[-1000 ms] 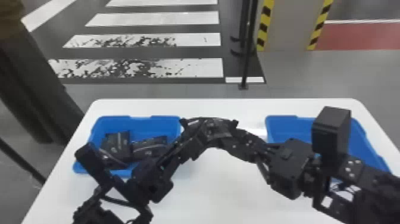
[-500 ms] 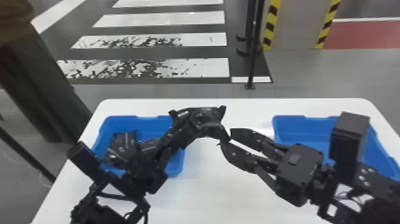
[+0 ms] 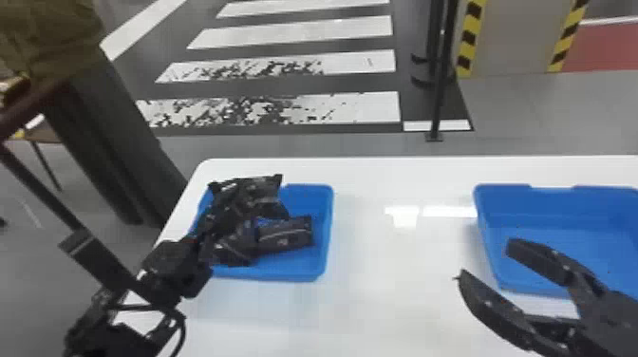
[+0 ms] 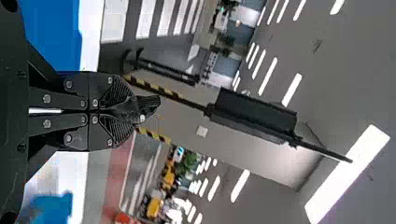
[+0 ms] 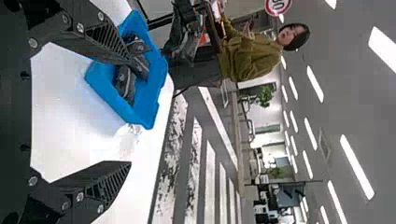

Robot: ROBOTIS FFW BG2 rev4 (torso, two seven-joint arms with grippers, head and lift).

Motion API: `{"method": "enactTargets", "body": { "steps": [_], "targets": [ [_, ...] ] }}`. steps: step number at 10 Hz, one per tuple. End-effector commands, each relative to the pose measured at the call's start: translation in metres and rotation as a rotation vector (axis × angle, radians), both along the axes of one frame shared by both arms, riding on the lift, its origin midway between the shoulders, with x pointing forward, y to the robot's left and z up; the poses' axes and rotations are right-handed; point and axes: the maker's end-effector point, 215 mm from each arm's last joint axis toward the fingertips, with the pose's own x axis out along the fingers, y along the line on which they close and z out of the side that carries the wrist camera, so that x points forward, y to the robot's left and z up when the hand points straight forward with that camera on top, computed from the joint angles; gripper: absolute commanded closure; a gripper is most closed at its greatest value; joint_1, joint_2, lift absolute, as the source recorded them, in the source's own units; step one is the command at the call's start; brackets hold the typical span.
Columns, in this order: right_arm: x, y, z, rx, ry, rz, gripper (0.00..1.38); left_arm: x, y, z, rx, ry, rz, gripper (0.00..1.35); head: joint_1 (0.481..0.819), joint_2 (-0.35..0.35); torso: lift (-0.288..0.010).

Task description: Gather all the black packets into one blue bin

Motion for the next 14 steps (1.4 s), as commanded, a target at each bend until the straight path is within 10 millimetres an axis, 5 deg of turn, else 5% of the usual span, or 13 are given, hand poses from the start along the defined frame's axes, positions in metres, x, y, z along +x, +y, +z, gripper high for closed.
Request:
{"method": "enactTargets", "body": {
  "steps": [1,2,3,5,6,8,11,14],
  "targets": [
    [-0.013,-0.018,-0.024,0.006,0.055,-0.043,0.2,0.004,0.064,-0.019,0.19,0.052,0.107,1.21,0.695,0.229,-0.11],
    [-0.016,-0.025,-0.029,0.013,0.068,-0.066,0.2,0.011,0.085,-0.035,0.224,0.093,0.133,1.2,0.695,0.252,-0.11],
    [-0.017,-0.029,-0.038,0.028,0.087,-0.086,0.2,0.02,0.1,-0.051,0.239,0.122,0.151,1.06,0.695,0.295,-0.11],
    [-0.023,-0.03,-0.057,0.06,0.134,-0.098,0.2,0.045,0.101,-0.063,0.294,0.138,0.142,0.25,0.695,0.325,-0.11],
    [-0.023,-0.031,-0.06,0.06,0.139,-0.1,0.2,0.049,0.091,-0.066,0.308,0.141,0.118,0.07,0.695,0.328,-0.11],
    [-0.024,-0.039,-0.057,0.078,0.105,-0.121,0.2,0.022,0.069,-0.031,0.327,-0.02,0.111,0.1,0.695,0.305,-0.11],
    [-0.028,-0.096,-0.048,0.122,-0.023,-0.323,0.2,-0.068,0.046,0.021,0.23,-0.161,0.184,0.13,0.695,0.262,-0.11],
    [-0.04,-0.153,-0.041,0.08,-0.132,-0.515,0.2,-0.129,0.025,0.016,0.208,-0.072,0.171,0.13,0.695,0.136,-0.11]
  ]
}}
